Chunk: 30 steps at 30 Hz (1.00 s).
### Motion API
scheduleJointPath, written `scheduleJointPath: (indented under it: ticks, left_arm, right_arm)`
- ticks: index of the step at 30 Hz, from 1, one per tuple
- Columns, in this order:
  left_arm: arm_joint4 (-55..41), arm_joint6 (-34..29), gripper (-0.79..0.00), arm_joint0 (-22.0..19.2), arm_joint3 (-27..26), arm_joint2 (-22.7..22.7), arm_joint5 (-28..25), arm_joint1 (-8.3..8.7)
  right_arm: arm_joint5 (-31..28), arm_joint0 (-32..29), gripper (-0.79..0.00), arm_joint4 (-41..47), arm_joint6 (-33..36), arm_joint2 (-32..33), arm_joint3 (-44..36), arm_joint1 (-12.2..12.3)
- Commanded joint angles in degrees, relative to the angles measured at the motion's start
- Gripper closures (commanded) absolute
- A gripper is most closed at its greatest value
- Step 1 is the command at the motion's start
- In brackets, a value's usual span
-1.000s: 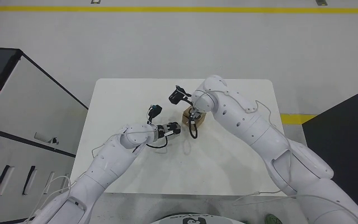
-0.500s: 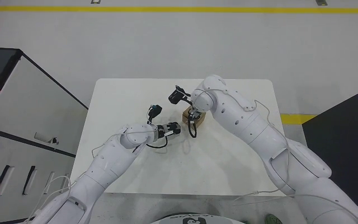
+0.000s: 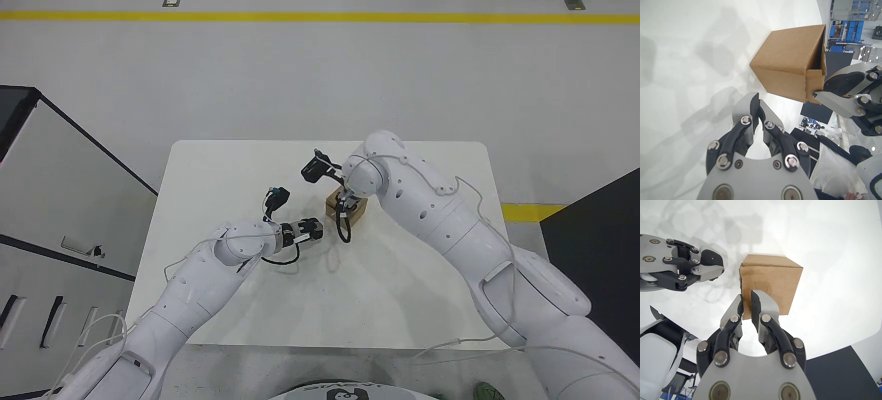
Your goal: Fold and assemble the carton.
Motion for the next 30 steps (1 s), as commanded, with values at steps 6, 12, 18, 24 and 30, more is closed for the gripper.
scheduleJointPath:
  ticks: [6, 12, 18, 24, 30]
  left_arm:
    - [0.00, 0.00, 0.000, 0.00, 0.00, 0.00, 0.00, 0.00]
    - [0.00, 0.00, 0.000, 0.00, 0.00, 0.00, 0.00, 0.00]
    - [0.00, 0.00, 0.000, 0.00, 0.00, 0.00, 0.00, 0.00]
    - [0.00, 0.00, 0.000, 0.00, 0.00, 0.00, 0.00, 0.00]
    - [0.00, 0.00, 0.000, 0.00, 0.00, 0.00, 0.00, 0.00]
  right_arm:
    - [0.05, 0.23, -0.105, 0.30, -0.29, 0.32, 0.77, -0.26]
    - [-0.06, 0.34, -0.114, 0.32, -0.39, 0.48, 1.15, -0.46]
    - [-0.31, 0.34, -0.129, 0.44, -0.26, 0.57, 1.47, -0.64]
    - [-0.38, 0.26, -0.139, 0.43, 0.10, 0.34, 2.12, -0.90]
    - [-0.35, 0.36, -0.157, 0.54, 0.10, 0.24, 2.80, -1.21]
